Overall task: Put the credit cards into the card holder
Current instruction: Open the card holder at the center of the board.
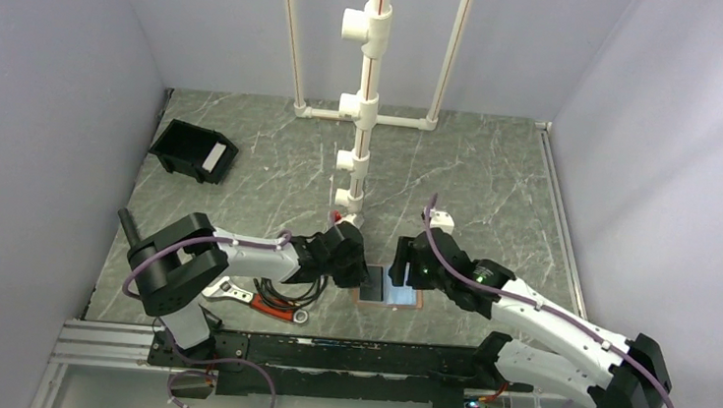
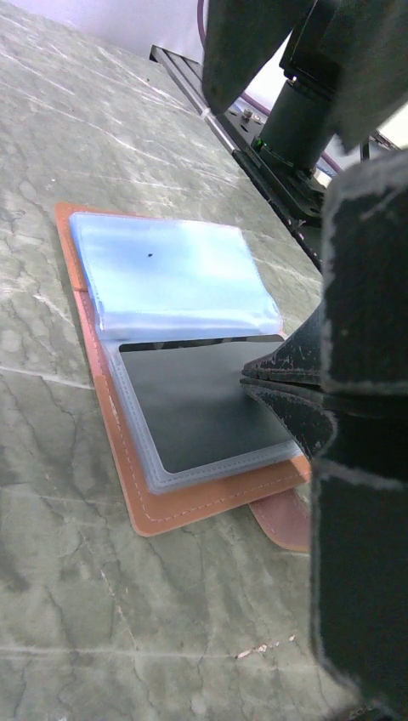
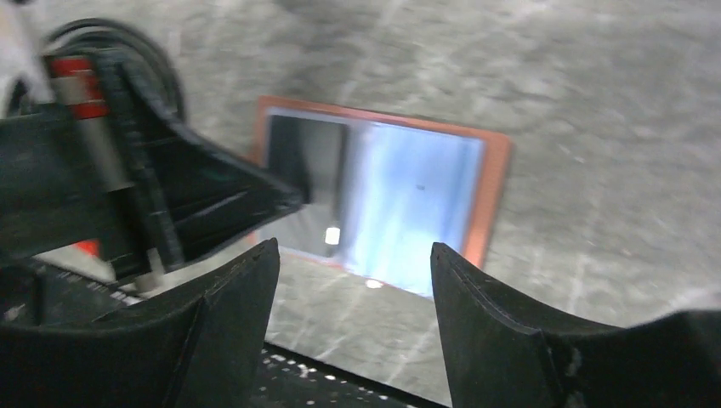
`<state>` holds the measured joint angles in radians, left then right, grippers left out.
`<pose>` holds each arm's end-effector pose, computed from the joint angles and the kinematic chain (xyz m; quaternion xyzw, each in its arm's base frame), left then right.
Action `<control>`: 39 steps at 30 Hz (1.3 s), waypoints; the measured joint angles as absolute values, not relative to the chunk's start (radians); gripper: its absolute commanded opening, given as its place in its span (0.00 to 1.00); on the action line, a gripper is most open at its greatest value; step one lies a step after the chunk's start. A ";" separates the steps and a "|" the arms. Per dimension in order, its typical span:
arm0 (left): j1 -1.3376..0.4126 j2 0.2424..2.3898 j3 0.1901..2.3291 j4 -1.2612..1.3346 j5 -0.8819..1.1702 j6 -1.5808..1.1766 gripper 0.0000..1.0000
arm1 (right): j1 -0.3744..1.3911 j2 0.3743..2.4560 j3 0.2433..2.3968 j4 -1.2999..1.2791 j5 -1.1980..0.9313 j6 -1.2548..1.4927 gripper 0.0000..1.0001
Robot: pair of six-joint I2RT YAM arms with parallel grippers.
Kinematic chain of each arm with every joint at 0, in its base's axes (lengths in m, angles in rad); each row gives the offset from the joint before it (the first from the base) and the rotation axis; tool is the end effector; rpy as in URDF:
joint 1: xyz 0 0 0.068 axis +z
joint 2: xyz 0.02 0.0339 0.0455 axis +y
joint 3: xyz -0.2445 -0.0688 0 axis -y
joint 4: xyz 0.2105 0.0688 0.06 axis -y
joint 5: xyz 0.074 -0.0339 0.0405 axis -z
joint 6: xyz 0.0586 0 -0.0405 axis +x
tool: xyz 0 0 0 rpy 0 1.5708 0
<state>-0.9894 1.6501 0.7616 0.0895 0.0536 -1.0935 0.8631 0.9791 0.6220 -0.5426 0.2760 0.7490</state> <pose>0.1682 -0.2617 0.1367 -0.0381 0.9254 -0.3373 0.1686 0.1310 0.1286 0.1970 -0.0081 0.9363 0.1454 0.3195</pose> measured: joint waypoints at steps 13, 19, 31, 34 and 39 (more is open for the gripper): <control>-0.989 1.617 0.739 0.081 0.046 -1.081 0.10 | 0.699 1.158 0.536 -0.342 0.034 0.745 0.33; -0.975 1.453 0.706 0.018 0.044 -1.021 0.51 | 0.633 1.132 0.459 -0.293 0.035 0.762 0.34; -0.376 0.883 1.015 -0.649 0.021 -0.701 0.99 | 0.635 1.138 0.532 -0.313 0.052 0.614 0.41; -0.091 1.039 1.144 -0.730 0.112 -0.554 1.00 | 0.635 1.137 0.543 -0.307 0.035 0.580 0.41; 0.168 1.398 1.279 -0.739 0.168 -0.400 0.99 | 0.635 1.127 0.545 -0.305 0.012 0.539 0.44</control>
<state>0.1680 1.3979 1.2785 -0.7387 0.1684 -0.3996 0.6353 1.1267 0.5453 -0.3046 0.0116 0.5388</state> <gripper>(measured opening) 0.994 0.426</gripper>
